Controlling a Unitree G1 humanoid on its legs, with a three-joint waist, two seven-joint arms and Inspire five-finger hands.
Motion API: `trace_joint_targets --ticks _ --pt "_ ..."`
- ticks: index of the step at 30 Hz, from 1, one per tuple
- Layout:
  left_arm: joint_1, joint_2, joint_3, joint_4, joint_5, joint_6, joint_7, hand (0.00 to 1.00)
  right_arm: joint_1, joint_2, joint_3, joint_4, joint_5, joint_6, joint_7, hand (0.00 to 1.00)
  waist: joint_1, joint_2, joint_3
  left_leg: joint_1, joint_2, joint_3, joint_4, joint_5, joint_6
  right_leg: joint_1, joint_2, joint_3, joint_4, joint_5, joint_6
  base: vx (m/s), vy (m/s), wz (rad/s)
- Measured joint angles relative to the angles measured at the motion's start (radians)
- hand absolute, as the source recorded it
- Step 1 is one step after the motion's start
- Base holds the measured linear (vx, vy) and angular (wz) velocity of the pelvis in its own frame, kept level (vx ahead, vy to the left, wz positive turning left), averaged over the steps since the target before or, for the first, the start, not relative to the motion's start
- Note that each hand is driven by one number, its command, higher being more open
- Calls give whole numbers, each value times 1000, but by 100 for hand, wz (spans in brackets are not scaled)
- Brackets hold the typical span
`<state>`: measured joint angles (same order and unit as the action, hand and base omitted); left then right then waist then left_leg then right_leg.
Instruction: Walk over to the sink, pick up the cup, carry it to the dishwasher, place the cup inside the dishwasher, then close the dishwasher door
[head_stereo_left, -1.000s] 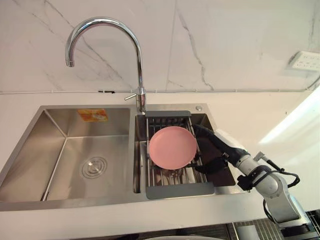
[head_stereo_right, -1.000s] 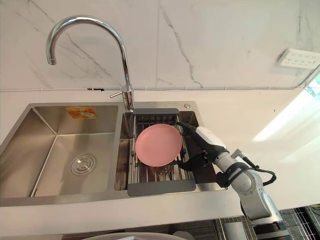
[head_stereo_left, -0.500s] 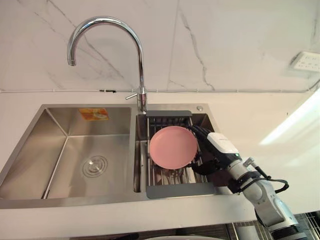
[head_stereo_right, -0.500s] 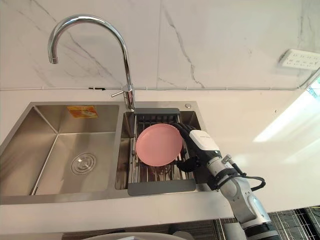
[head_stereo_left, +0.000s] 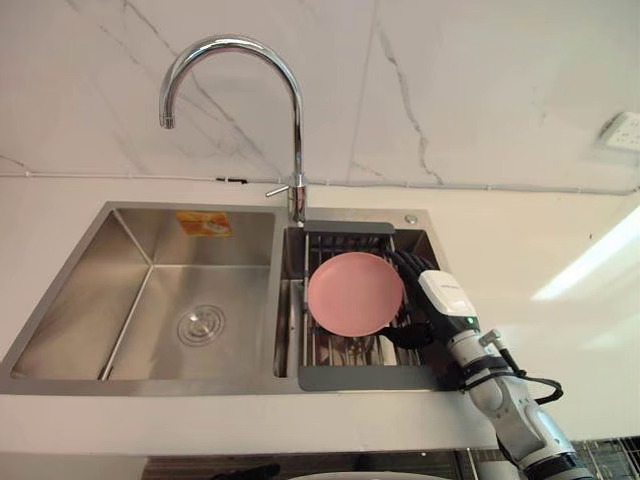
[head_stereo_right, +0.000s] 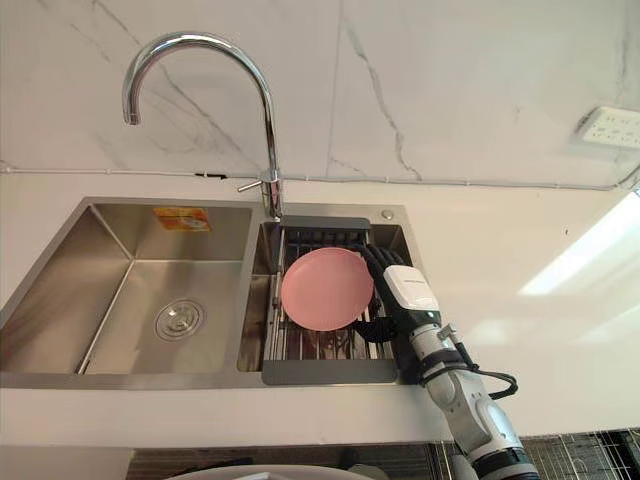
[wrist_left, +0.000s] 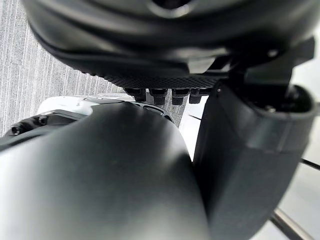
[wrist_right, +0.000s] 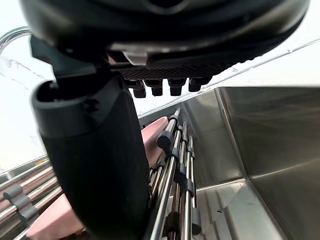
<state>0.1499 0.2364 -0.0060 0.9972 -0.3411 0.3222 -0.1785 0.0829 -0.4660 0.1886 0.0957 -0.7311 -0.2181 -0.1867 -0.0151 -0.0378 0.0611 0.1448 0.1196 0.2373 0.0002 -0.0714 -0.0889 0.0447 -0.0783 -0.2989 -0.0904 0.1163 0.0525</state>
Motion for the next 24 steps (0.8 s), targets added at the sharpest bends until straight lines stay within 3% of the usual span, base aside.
trace_joint_targets --ticks 13,19,20,24 --pt "0 -1 0 -12 26 -10 -28 100 -58 3 22 71 -9 7 -137 100 7 7 6 -13 -10 -36 0 8 7 6 -12 -30 -1 0 1 -11 3 7" --pt "0 -9 0 -17 27 -10 -27 100 -75 3 22 96 -9 12 -150 100 18 20 14 -14 -10 -40 0 9 8 7 -12 -34 -1 1 1 0 0 0" --pt "0 -9 0 -17 27 -10 -28 100 -77 3 22 96 -9 12 -152 0 19 20 14 -14 -10 -41 0 10 8 7 -12 -35 0 1 1 0 0 0" --pt "0 -10 0 -18 27 -12 -28 100 -84 3 24 98 -19 10 -156 0 22 20 15 -14 -13 -47 0 11 9 10 -15 -40 -1 1 1 -12 10 4"
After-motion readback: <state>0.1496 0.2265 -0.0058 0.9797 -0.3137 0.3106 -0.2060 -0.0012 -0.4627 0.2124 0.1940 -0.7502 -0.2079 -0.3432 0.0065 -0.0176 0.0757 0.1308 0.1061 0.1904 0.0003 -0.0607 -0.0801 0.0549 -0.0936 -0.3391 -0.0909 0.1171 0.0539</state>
